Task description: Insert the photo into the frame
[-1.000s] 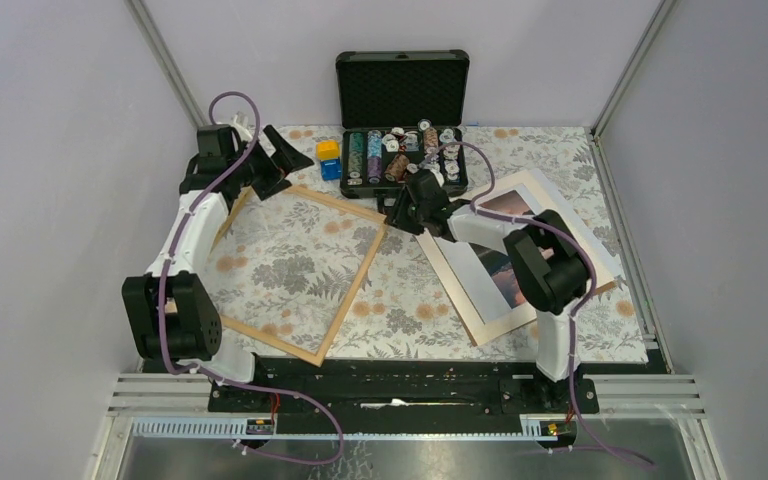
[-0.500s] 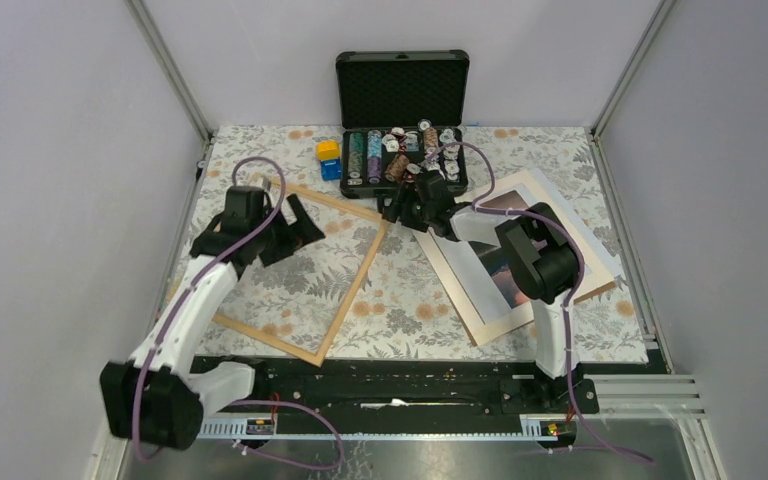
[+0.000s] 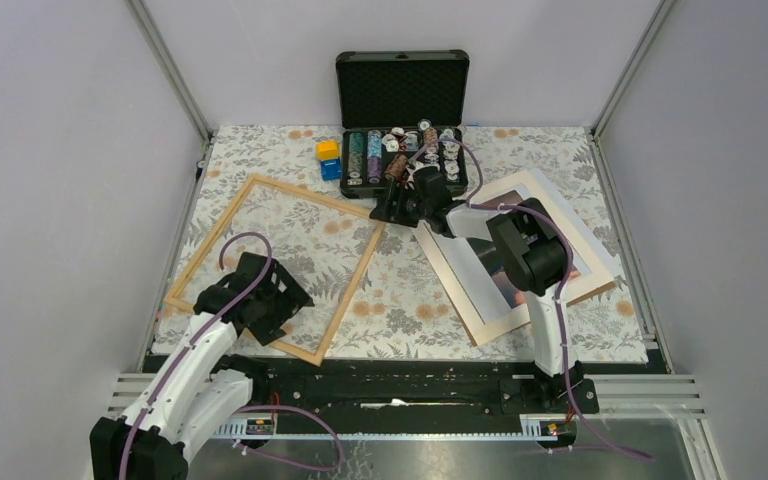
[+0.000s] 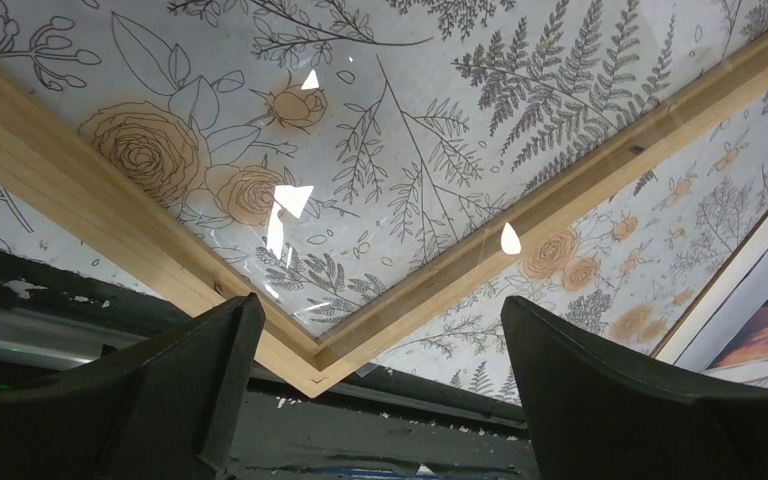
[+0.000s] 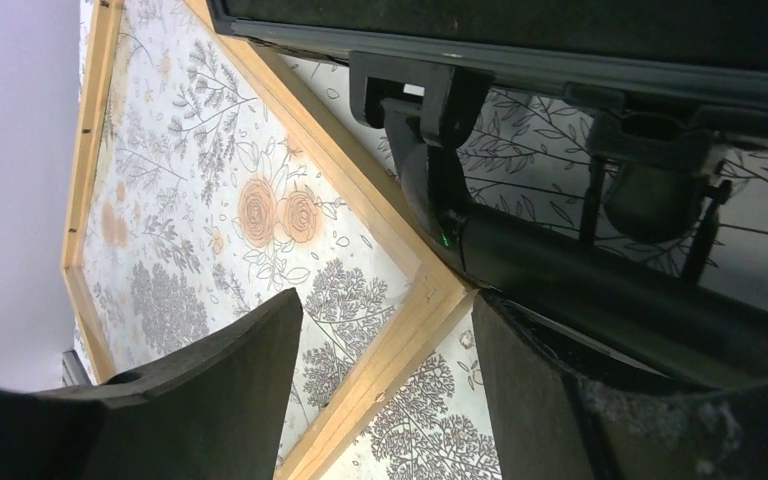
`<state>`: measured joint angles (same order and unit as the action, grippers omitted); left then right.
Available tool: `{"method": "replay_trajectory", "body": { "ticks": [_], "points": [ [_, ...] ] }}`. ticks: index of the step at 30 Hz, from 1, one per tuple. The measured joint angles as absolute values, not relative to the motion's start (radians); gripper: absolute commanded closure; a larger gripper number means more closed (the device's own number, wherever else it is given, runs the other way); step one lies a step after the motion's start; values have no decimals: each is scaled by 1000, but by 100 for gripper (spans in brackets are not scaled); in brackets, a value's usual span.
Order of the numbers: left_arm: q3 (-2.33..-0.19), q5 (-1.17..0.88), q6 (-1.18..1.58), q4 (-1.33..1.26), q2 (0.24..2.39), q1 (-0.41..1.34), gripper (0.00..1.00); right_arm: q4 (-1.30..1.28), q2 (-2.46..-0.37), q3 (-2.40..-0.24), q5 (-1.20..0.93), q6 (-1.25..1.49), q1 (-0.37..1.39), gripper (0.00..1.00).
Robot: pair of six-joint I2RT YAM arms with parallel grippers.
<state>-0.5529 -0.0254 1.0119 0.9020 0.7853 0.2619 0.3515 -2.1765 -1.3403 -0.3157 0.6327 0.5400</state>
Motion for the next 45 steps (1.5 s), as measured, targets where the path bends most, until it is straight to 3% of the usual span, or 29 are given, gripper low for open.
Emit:
{"method": "replay_trajectory", "body": {
  "ticks": [7,12,18,27,37,45],
  "points": [
    [-549,13,1061,904,781,272,1,402,-2198,-1340,-377,635,538,41],
    [-549,28,1058,908,788,275,1,529,-2172,-1222,-439,667,537,41],
    [-569,32,1045,912,846,278,1,457,-2088,-1163,-408,592,538,24],
    [-666,37,1100,976,903,278,1,14,-2077,-1507,-322,177,578,7],
    [-644,39,1204,1031,914,279,1,-295,-2271,-1900,-306,-62,655,6],
    [-569,39,1225,1026,905,279,1,-407,-2374,-1985,-307,-108,652,6]
  ]
}}
